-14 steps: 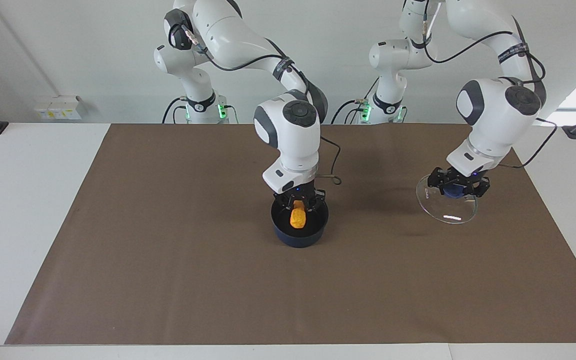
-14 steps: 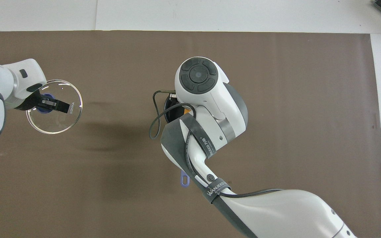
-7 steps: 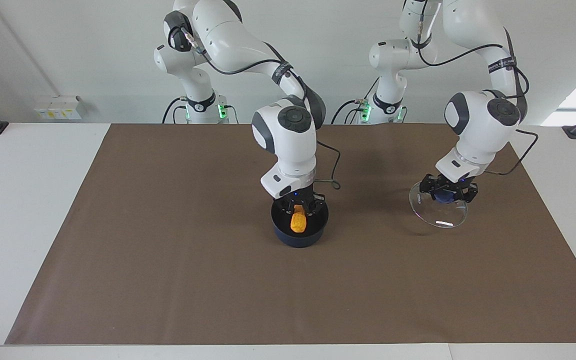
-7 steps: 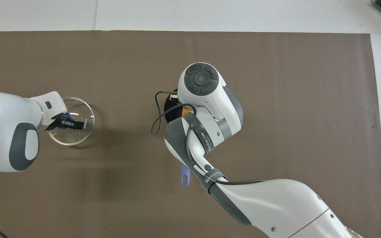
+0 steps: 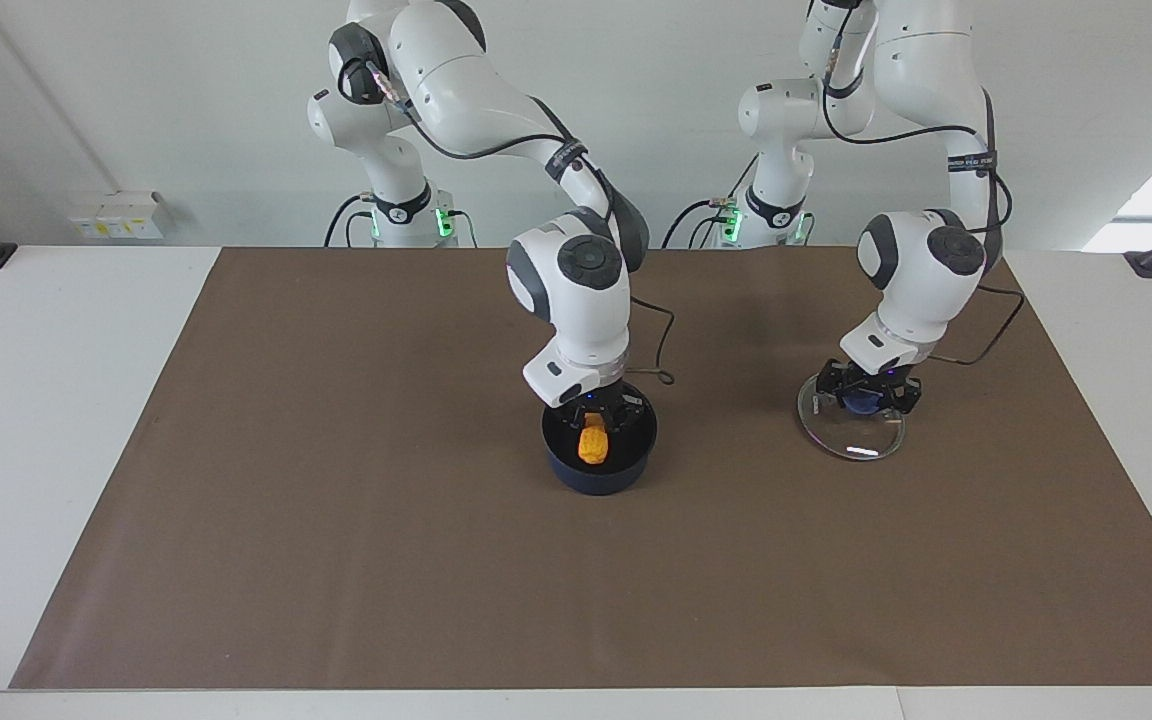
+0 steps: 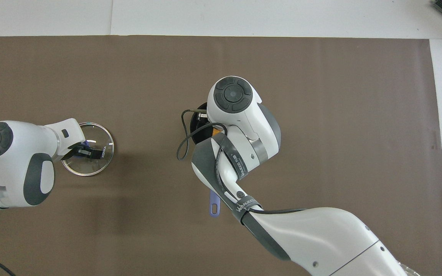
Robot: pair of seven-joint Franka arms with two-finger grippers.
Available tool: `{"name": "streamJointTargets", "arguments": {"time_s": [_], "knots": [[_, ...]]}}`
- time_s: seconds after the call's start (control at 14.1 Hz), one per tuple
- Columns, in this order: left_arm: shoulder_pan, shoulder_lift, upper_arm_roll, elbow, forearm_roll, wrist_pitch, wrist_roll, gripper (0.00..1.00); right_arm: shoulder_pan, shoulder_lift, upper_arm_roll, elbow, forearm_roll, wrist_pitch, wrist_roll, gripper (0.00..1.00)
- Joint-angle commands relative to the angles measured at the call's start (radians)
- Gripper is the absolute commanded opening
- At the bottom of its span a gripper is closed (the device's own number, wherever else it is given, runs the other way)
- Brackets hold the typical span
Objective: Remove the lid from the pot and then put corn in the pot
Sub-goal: 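Lower the glass lid onto the table with the left gripper and release, then lower the corn into the pot and open the right gripper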
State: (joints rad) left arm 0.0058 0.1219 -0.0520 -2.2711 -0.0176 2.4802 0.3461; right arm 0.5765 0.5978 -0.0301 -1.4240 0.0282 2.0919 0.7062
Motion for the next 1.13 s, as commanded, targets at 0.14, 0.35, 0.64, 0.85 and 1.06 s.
{"name": "streamJointTargets", "arguments": {"time_s": [0.14,0.35,0.64,0.85,1.06], "knots": [[0.013,0.009,0.001,0.174,-0.012,-0.209,0.01,1.0,-0.007,-0.026,0.007,-0.062,0.022,0.06,-0.036,0.23],[0.014,0.004,0.001,0.333,-0.01,-0.358,-0.085,1.0,-0.006,-0.024,0.007,-0.073,0.027,0.08,-0.036,0.29],[0.016,-0.005,0.012,0.522,-0.004,-0.573,-0.13,1.0,-0.006,-0.024,0.007,-0.073,0.036,0.077,-0.036,0.8],[0.005,-0.008,0.011,0.646,-0.002,-0.71,-0.213,1.0,-0.006,-0.024,0.007,-0.069,0.035,0.073,-0.034,1.0],[-0.006,-0.011,0.003,0.737,0.001,-0.816,-0.243,1.0,-0.007,-0.039,0.001,-0.039,0.019,0.054,-0.03,1.0]]}}
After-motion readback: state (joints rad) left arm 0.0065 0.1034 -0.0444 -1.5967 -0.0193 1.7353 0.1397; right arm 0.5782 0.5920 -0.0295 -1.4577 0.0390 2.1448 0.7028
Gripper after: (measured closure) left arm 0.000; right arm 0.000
